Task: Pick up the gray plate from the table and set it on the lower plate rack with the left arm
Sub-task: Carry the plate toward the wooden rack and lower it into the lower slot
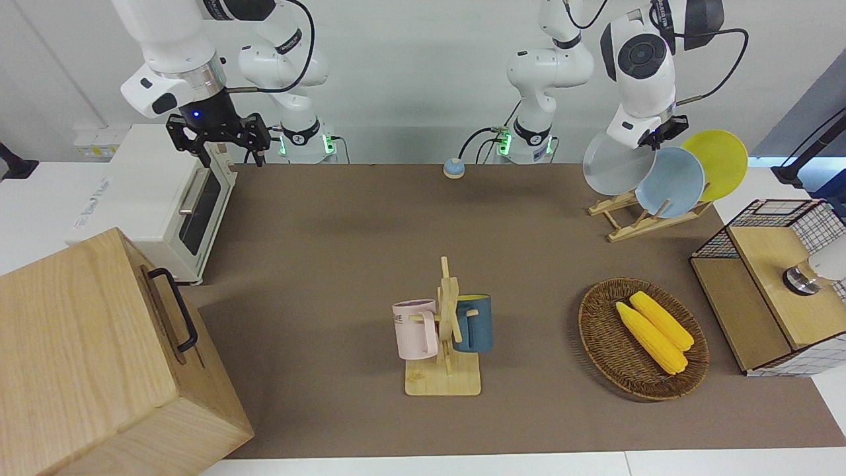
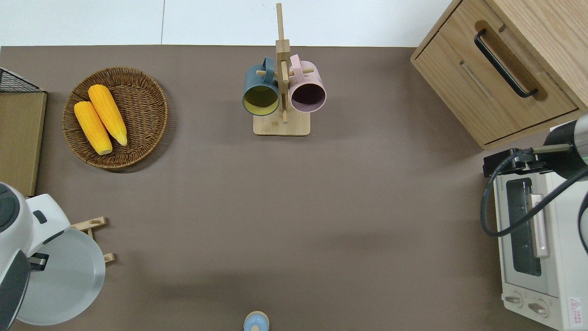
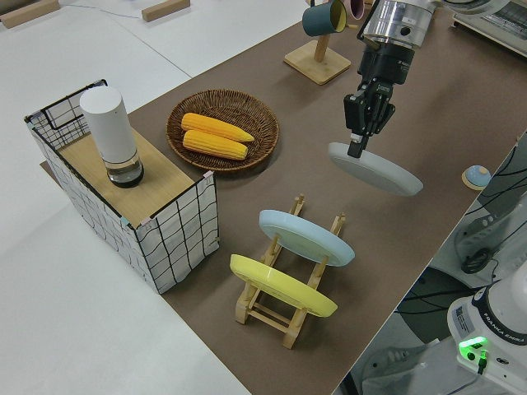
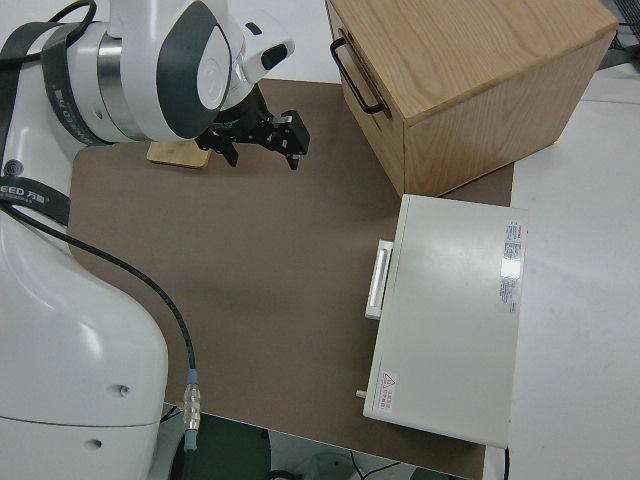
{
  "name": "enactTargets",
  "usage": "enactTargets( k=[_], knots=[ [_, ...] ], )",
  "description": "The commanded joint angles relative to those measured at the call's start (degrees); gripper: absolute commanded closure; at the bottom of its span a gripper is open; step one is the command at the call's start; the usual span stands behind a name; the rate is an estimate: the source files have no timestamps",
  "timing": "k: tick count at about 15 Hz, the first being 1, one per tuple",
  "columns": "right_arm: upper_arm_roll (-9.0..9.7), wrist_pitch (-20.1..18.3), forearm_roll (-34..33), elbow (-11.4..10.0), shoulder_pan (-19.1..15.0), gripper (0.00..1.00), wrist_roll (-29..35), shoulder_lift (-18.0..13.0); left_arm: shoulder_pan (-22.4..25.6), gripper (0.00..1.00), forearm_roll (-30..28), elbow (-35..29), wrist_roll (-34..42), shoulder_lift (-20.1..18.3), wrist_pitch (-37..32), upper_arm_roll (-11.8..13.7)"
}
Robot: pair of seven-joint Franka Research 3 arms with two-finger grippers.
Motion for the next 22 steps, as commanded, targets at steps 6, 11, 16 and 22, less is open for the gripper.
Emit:
enactTargets(
  k=[6, 11, 16, 22],
  knots=[
    [-0.34, -0.1, 0.2, 0.4, 0.4, 0.017, 0.2, 0.0, -0.4, 1.00, 6.9, 0.2, -12.9, 2.1, -1.5, -0.2],
    [-0.34, -0.1, 0.2, 0.4, 0.4, 0.017, 0.2, 0.0, -0.5, 1.00, 9.8, -0.4, -23.5, 5.0, -2.6, -1.4],
    [-0.34, -0.1, 0.2, 0.4, 0.4, 0.017, 0.2, 0.0, -0.6, 1.00, 11.3, -1.0, -28.7, 6.3, -2.6, -1.6],
    [-0.34, -0.1, 0.2, 0.4, 0.4, 0.017, 0.2, 0.0, -0.6, 1.00, 13.1, -1.4, -36.0, 9.4, -5.2, -5.2]
  ],
)
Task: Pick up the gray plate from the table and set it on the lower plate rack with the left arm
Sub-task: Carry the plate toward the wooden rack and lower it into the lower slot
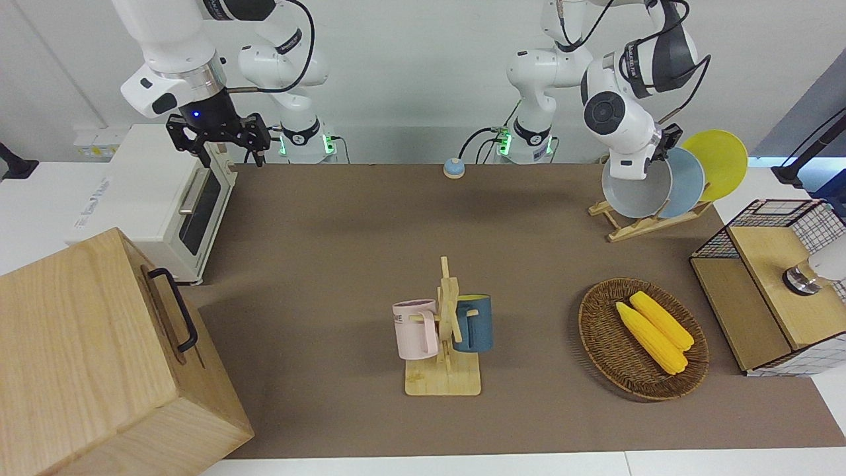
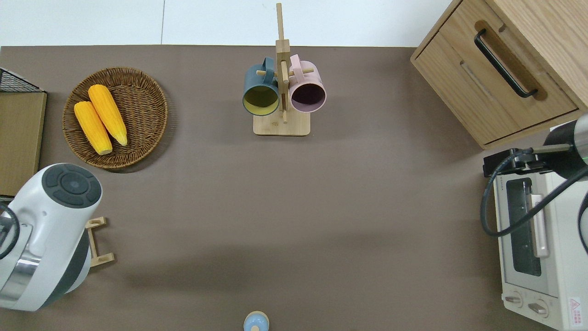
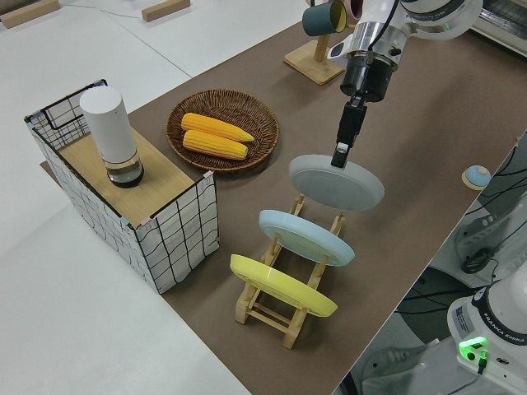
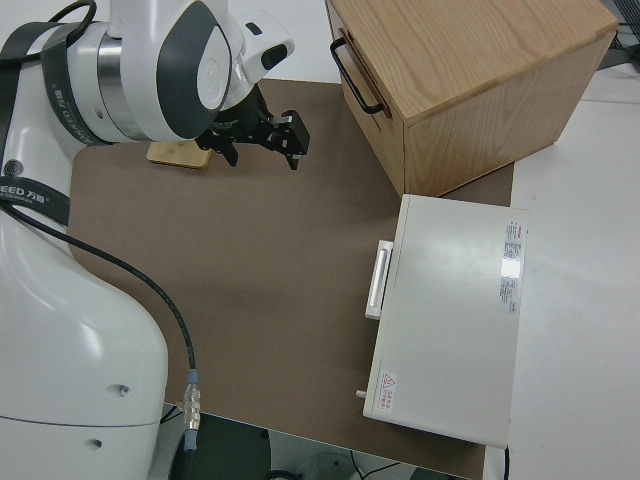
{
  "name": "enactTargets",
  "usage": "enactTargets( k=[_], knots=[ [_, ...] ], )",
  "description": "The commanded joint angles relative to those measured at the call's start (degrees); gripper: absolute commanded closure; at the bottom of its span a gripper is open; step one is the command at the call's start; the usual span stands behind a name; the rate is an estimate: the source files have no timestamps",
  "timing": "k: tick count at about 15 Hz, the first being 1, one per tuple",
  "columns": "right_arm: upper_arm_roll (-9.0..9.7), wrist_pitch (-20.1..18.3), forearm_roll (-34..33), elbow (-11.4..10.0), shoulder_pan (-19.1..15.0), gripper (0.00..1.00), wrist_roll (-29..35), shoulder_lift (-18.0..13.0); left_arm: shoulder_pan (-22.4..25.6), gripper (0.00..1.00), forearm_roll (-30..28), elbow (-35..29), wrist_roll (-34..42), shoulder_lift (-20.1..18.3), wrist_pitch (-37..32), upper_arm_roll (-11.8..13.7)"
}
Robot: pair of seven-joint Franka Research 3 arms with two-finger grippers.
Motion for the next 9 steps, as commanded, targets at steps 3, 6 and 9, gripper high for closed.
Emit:
enactTargets(
  k=[3, 6, 9],
  knots=[
    [-0.34, -0.1, 0.2, 0.4, 0.4, 0.017, 0.2, 0.1, -0.5, 1.00, 3.3, -1.6, -5.5, 2.1, -2.5, -2.5],
    [-0.34, -0.1, 0.2, 0.4, 0.4, 0.017, 0.2, 0.0, -0.5, 1.00, 4.9, -2.4, -8.0, 2.9, -2.5, -2.8],
    [-0.34, -0.1, 0.2, 0.4, 0.4, 0.017, 0.2, 0.0, -0.9, 1.00, 6.0, -2.9, -9.2, 3.6, -3.0, -3.3]
  ],
)
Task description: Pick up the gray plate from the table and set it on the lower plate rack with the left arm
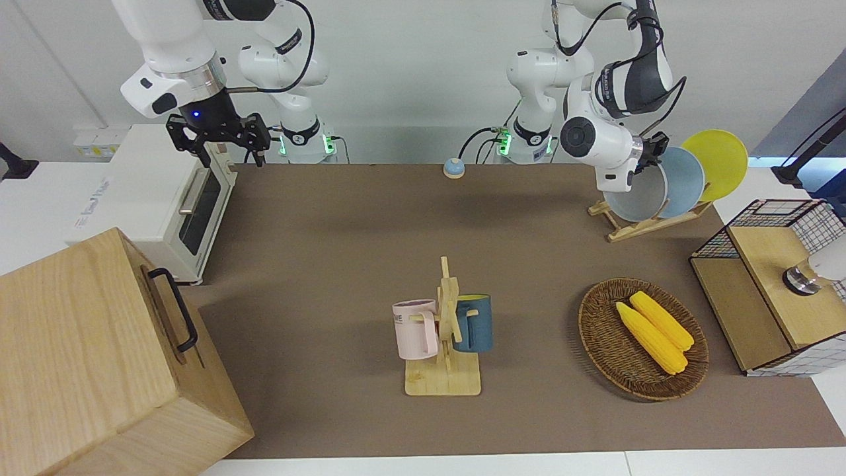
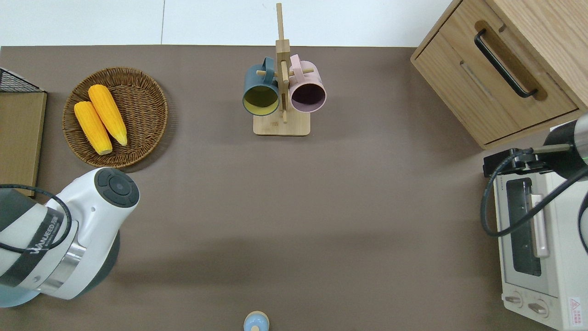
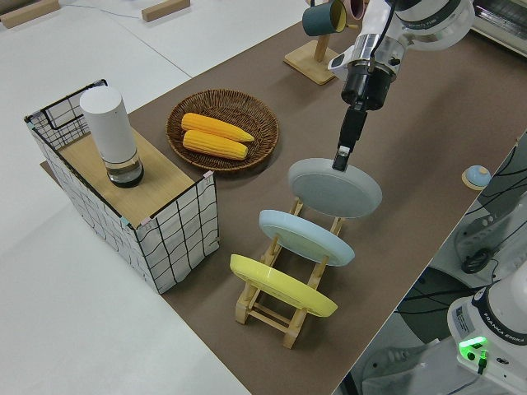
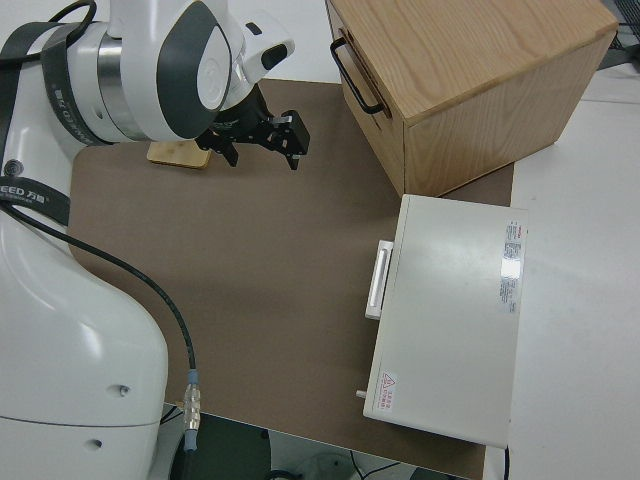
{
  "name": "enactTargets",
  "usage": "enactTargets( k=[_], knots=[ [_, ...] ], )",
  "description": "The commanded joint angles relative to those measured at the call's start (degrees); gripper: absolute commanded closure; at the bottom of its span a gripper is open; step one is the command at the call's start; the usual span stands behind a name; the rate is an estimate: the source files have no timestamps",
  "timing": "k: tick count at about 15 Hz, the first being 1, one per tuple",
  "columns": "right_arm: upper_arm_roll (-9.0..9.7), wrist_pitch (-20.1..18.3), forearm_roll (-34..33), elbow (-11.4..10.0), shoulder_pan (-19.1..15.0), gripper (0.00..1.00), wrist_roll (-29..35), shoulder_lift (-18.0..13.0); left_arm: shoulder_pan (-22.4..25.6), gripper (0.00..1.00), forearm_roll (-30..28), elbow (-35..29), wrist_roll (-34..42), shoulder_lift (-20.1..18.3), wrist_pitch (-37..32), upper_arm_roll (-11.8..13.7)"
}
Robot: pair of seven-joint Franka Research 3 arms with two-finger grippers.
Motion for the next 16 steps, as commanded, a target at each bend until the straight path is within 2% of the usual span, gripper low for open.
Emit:
enactTargets(
  k=[1, 4, 11, 16],
  knots=[
    [-0.34, -0.1, 0.2, 0.4, 0.4, 0.017, 0.2, 0.0, -0.8, 1.00, 2.0, -0.9, -2.5, 0.6, -1.3, -0.4],
    [-0.34, -0.1, 0.2, 0.4, 0.4, 0.017, 0.2, 0.0, -0.8, 1.00, 2.0, -1.2, -2.9, 0.8, -1.3, -0.5],
    [-0.34, -0.1, 0.2, 0.4, 0.4, 0.017, 0.2, 0.0, -1.7, 1.00, 1.6, -1.3, -8.3, 4.5, -1.2, -0.5],
    [-0.34, -0.1, 0.2, 0.4, 0.4, 0.017, 0.2, 0.0, -1.7, 1.00, 1.6, -1.3, -8.7, 5.9, -1.1, -0.5]
  ],
)
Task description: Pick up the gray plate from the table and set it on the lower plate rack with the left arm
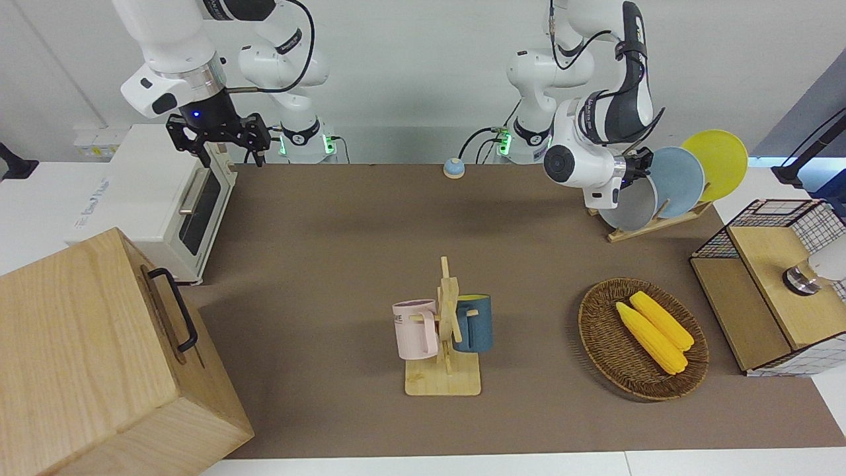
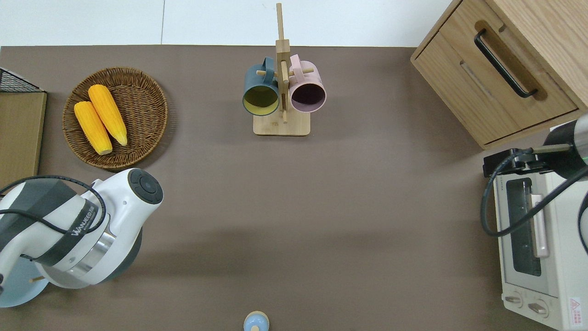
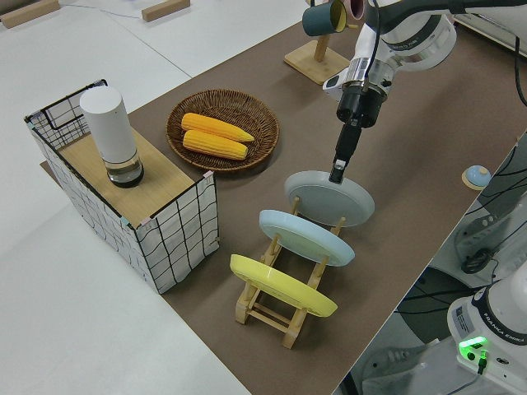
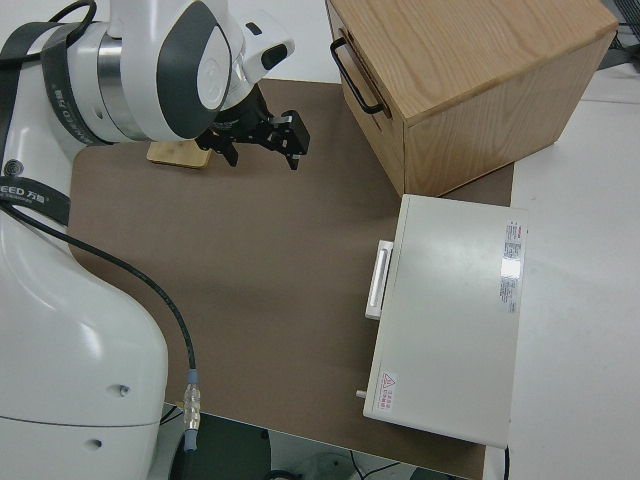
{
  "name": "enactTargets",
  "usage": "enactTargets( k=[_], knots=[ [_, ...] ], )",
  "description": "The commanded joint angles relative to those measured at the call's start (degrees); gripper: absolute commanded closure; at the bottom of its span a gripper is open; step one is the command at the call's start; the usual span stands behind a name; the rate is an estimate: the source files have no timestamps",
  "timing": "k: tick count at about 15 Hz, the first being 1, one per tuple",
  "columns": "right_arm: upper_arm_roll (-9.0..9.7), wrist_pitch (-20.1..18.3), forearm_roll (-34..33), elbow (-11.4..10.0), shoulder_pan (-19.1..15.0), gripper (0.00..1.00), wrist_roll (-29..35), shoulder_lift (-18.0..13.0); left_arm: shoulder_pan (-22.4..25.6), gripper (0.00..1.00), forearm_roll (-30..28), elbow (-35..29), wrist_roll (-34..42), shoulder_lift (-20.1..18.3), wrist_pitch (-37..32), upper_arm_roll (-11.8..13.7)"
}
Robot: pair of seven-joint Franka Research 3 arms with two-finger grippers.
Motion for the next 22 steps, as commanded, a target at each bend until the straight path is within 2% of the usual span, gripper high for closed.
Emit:
enactTargets(
  k=[1, 2, 3, 4, 5, 6, 12, 15, 22],
  knots=[
    [-0.34, -0.1, 0.2, 0.4, 0.4, 0.017, 0.2, 0.0, -0.8, 1.00, 0.5, -0.2, -1.3, 0.9, -0.8, 0.2],
    [-0.34, -0.1, 0.2, 0.4, 0.4, 0.017, 0.2, 0.0, -0.8, 0.91, 0.5, -0.2, -1.2, 0.9, -0.8, 0.1],
    [-0.34, -0.1, 0.2, 0.4, 0.4, 0.017, 0.2, 0.0, -0.8, 0.74, 0.5, -0.2, -1.2, 0.9, -0.8, 0.2],
    [-0.34, -0.1, 0.2, 0.4, 0.4, 0.017, 0.2, 0.0, -0.8, 0.60, 0.6, -0.2, -1.2, 0.9, -0.8, 0.2],
    [-0.34, -0.1, 0.2, 0.4, 0.4, 0.017, 0.2, 0.0, -0.8, 0.25, 0.6, -0.2, -1.2, 0.9, -0.8, 0.2],
    [-0.34, -0.1, 0.2, 0.4, 0.4, 0.017, 0.2, 0.0, -1.0, 0.01, 0.6, -0.2, -1.2, 0.9, -0.9, 0.1],
    [-0.34, -0.1, 0.2, 0.4, 0.4, 0.017, 0.2, 0.0, -1.9, 0.00, 0.5, 0.2, -1.1, 0.6, -1.0, 0.1],
    [-0.34, -0.1, 0.2, 0.4, 0.4, 0.017, 0.2, 0.0, -2.0, 0.00, -0.2, 2.3, 1.4, 0.1, -2.5, 0.0],
    [-0.34, -0.1, 0.2, 0.4, 0.4, 0.017, 0.2, 0.0, -2.0, 0.00, -15.5, 17.3, 6.3, -0.1, -6.3, -0.4]
  ],
)
